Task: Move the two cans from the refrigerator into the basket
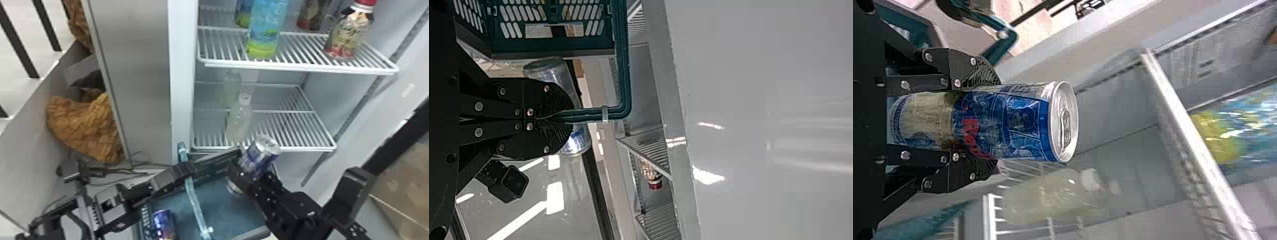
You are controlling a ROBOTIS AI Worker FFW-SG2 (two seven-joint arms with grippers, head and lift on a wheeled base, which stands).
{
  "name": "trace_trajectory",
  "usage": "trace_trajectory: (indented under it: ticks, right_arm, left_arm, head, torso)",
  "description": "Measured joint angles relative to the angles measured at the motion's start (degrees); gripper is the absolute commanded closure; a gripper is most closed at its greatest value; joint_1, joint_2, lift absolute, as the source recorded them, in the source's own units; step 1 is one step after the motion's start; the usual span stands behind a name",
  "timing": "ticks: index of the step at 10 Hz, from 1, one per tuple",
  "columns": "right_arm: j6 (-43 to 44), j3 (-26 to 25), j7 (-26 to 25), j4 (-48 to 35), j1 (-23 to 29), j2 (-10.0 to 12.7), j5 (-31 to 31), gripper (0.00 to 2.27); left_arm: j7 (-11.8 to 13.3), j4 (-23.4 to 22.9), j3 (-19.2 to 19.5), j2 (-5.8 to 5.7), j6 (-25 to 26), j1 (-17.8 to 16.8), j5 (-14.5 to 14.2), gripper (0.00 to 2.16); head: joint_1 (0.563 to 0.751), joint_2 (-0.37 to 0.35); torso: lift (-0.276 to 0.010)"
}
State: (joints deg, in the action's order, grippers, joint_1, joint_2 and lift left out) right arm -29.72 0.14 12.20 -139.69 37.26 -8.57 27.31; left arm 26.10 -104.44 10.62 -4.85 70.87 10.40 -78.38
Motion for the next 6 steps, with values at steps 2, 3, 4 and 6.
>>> trace_trajectory:
  ticks: [2, 3, 4, 6]
  right_arm:
    - [-2.2, 0.4, 2.0, 1.7, -0.7, 0.1, 0.9, 0.4]
    - [-2.5, 0.2, 3.3, 3.0, -1.5, 0.1, 1.4, 0.1]
    - [-2.5, -0.5, 4.5, 3.8, -2.2, 0.3, 1.3, 0.11]
    - [0.1, -2.3, 5.9, 4.5, -2.3, 0.9, 0.2, 0.12]
  left_arm:
    - [0.0, 0.0, 0.0, 0.02, 0.0, 0.1, 0.0, 1.21]
    - [0.0, 0.0, 0.0, 0.02, 0.0, 0.1, 0.0, 1.21]
    - [0.0, 0.0, 0.0, 0.02, 0.1, 0.1, 0.0, 1.21]
    - [0.0, 0.0, 0.0, -0.04, 0.0, -0.1, 0.0, 1.21]
  head:
    - [0.695, -0.106]
    - [0.695, -0.1]
    - [0.695, -0.102]
    - [0.695, -0.126]
  torso:
    - [-0.219]
    - [-0.219]
    - [-0.219]
    - [-0.219]
